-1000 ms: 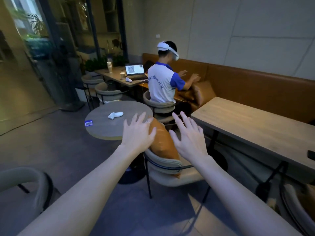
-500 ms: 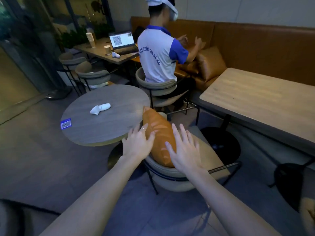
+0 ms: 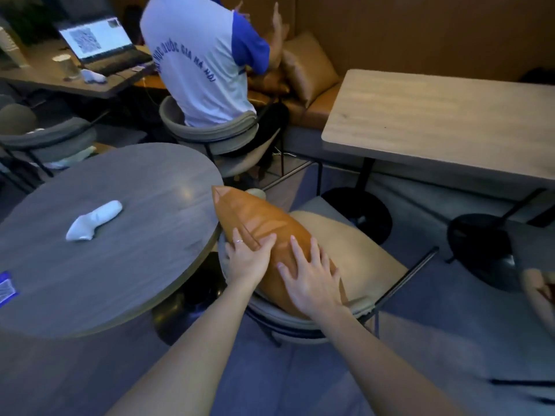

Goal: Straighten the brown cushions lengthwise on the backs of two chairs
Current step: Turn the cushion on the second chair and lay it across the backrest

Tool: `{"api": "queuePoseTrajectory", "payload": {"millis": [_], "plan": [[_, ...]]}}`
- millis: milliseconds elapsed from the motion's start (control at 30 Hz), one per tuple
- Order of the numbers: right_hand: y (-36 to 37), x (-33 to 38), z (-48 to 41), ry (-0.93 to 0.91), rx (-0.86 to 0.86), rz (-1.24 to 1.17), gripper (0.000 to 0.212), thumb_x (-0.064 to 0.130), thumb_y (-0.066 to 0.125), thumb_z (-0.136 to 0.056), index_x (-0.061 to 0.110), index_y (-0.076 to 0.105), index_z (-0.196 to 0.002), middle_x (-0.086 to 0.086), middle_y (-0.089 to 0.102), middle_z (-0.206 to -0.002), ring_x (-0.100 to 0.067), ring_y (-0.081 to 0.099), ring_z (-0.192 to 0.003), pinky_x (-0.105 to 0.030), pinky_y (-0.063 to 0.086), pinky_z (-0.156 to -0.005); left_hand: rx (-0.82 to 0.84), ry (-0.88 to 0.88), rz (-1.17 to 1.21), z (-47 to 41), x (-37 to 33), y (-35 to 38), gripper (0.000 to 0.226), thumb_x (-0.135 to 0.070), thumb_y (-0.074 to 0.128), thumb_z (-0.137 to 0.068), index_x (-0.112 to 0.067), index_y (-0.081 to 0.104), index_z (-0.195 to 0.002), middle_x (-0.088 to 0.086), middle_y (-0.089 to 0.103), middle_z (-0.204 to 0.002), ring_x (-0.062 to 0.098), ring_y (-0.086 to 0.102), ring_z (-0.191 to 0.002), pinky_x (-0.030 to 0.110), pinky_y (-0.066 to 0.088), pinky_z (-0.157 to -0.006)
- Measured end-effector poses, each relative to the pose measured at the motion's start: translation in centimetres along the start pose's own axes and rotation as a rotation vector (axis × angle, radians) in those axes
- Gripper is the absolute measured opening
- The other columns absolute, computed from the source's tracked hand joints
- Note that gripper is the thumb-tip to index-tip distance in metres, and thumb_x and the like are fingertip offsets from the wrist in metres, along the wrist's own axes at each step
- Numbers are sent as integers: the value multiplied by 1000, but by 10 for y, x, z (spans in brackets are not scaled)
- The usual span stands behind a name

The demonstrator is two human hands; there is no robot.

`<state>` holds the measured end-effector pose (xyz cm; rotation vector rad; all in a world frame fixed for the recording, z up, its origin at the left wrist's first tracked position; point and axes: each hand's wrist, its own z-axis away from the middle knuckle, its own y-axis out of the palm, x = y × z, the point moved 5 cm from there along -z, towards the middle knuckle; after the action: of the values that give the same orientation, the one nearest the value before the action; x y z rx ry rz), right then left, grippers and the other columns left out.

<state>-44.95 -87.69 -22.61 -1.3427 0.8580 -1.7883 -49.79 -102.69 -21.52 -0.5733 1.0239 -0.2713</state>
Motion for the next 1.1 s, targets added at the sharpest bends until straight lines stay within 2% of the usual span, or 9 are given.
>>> {"api": "queuePoseTrajectory", "payload": {"millis": [167,267,400,467,533,600,667,833,1100], "plan": [[15,-1,2,22,-87,15,67,71,20,-97,46,16,-159,0,15,-171,-31,15,-155,-62,21,-116,39,-126,94,-23,15,19,118,-76,65,-74,-39,-9,-157,11,2,-169,36,6,-153,65,17,-117],[12,-4,4,41,-160,-66,61,65,22,-100,43,31,-156,4,29,-167,-25,24,-153,-56,24,-117,-1,-143,113,-28,17,22,116,-76,65,-75,-40,-9,-157,11,2,-169,34,-2,-154,68,11,-117],[2,-38,18,416,-366,-302,51,45,34,-104,27,49,-149,-6,61,-144,-28,49,-135,-51,26,-113,-45,-133,149,-39,22,15,116,-73,69,-74,-36,0,-159,8,8,-169,37,0,-153,66,14,-117],[4,-59,28,613,-385,-360,54,38,42,-101,20,41,-152,-12,55,-148,-34,46,-136,-52,24,-113,-58,-169,209,-45,28,10,119,-71,75,-68,-35,7,-159,10,13,-167,40,8,-151,63,21,-117],[7,-77,35,758,-354,-398,66,31,50,-96,17,28,-157,-12,36,-161,-35,35,-143,-55,25,-114,-45,-211,249,-47,33,9,123,-71,79,-64,-33,11,-159,13,17,-164,40,17,-148,62,26,-116],[16,-92,40,906,-297,-535,82,26,56,-92,18,12,-161,-12,15,-168,-38,28,-147,-57,26,-114,-37,-218,248,-49,35,9,124,-72,79,-62,-31,14,-159,14,21,-161,40,25,-145,60,30,-115],[29,-101,43,996,-246,-731,91,27,59,-93,19,1,-162,-17,9,-168,-44,33,-144,-54,32,-111,-37,-211,249,-50,36,10,124,-73,79,-61,-32,14,-159,14,23,-160,40,28,-143,59,31,-114],[44,-112,42,940,-184,-773,85,24,60,-90,14,7,-156,-27,37,-151,-47,46,-130,-46,41,-95,-58,-198,242,-50,38,10,124,-74,78,-62,-32,14,-159,12,21,-161,40,30,-143,60,33,-113],[34,-135,35,782,-32,-667,78,21,63,-87,9,13,-145,-30,50,-132,-46,57,-113,-51,54,-91,-73,-210,272,-47,43,17,127,-71,81,-60,-26,16,-159,13,22,-161,41,32,-142,61,33,-113]]}}
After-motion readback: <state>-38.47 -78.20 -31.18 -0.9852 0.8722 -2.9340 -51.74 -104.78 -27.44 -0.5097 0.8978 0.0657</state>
